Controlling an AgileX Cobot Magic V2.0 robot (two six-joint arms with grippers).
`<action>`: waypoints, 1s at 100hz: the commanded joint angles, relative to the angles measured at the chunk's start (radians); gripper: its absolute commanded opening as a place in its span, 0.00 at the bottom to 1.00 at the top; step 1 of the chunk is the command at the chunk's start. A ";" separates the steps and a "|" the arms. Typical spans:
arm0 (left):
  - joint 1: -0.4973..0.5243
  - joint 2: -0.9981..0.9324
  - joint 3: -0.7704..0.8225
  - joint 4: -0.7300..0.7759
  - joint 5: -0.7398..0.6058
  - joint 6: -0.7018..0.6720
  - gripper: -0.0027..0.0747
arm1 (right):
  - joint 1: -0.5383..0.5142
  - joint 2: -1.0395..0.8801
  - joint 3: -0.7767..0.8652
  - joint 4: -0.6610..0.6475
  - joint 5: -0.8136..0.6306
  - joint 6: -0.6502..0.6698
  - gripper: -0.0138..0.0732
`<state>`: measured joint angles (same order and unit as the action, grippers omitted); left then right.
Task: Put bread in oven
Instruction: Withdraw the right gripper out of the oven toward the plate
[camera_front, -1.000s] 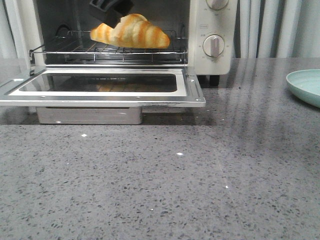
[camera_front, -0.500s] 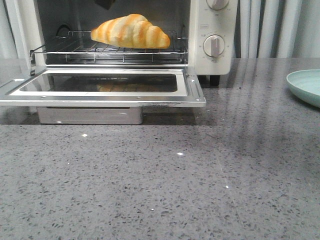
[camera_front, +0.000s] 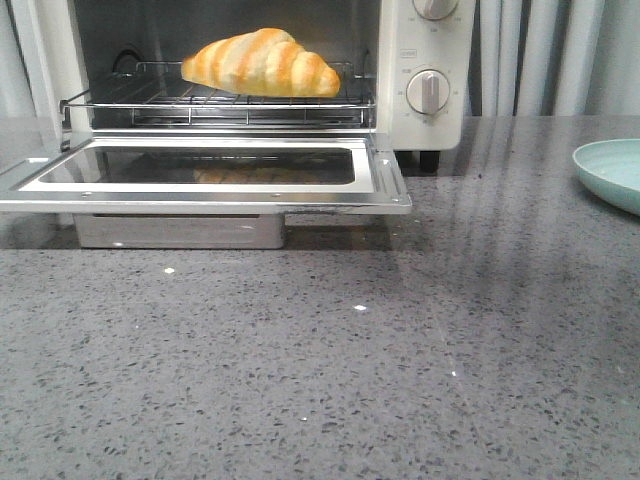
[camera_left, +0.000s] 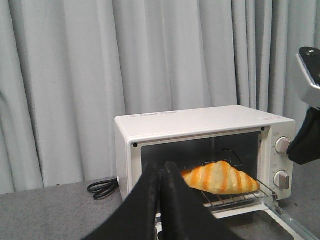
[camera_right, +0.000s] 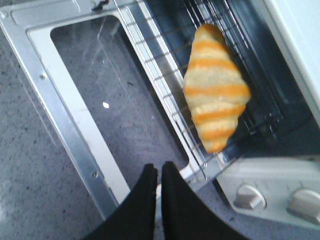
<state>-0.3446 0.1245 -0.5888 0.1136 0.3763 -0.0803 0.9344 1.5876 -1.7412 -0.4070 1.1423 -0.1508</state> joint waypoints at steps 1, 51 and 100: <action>0.004 0.016 0.005 -0.019 -0.135 -0.005 0.01 | 0.000 -0.084 -0.030 -0.019 0.036 0.006 0.08; 0.004 0.016 0.124 -0.054 -0.146 -0.005 0.01 | 0.000 -0.329 -0.005 -0.058 0.138 0.035 0.08; 0.004 0.016 0.146 -0.143 -0.146 -0.005 0.01 | 0.000 -0.702 0.466 -0.254 -0.079 0.307 0.08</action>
<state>-0.3446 0.1245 -0.4165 -0.0172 0.3107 -0.0803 0.9344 0.9774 -1.3477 -0.5646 1.1760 0.0726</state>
